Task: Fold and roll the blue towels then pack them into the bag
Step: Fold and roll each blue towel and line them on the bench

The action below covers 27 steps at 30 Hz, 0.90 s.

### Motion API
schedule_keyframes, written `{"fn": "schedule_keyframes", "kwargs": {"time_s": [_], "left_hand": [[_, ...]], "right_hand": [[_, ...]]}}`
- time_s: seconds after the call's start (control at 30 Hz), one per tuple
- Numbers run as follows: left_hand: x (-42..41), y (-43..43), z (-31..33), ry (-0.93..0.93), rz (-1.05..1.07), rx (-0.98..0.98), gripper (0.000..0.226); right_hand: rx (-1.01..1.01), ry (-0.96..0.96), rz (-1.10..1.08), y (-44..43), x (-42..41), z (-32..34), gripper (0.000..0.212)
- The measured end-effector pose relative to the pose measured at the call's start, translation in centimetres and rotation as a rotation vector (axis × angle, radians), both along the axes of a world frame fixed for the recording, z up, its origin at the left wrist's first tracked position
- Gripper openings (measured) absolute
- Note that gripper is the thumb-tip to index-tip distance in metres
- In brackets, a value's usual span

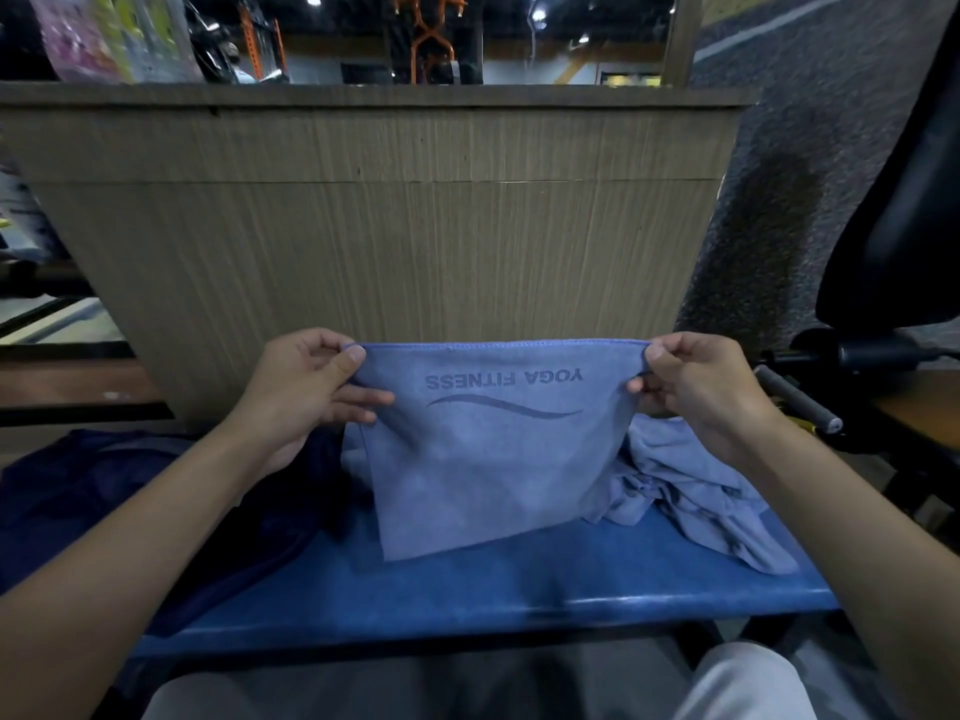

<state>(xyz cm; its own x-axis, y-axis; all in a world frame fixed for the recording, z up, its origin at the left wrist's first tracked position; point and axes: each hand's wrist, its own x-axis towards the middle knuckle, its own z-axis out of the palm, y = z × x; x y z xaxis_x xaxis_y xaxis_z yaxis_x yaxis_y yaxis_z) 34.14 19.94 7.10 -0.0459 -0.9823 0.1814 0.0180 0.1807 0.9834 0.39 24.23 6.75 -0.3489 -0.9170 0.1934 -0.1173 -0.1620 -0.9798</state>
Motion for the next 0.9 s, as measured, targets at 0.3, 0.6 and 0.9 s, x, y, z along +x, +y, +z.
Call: {"fn": "schedule_keyframes", "kwargs": {"time_s": [0.3,0.6,0.9], "left_hand": [[0.2,-1.3,-0.8,-0.070,-0.007,-0.026,0.009],[0.3,-4.1,-2.8,-0.030,0.006,0.039,0.006],[0.6,-4.8,-1.1,0.013,0.077,-0.089,0.005]], "right_hand": [[0.034,0.057,-0.056,-1.1,-0.6,-0.5,0.012],[0.065,-0.209,0.055,-3.9,0.4,-1.4,0.015],[-0.121,-0.055,0.029,-5.7,1.2,-0.9,0.020]]}}
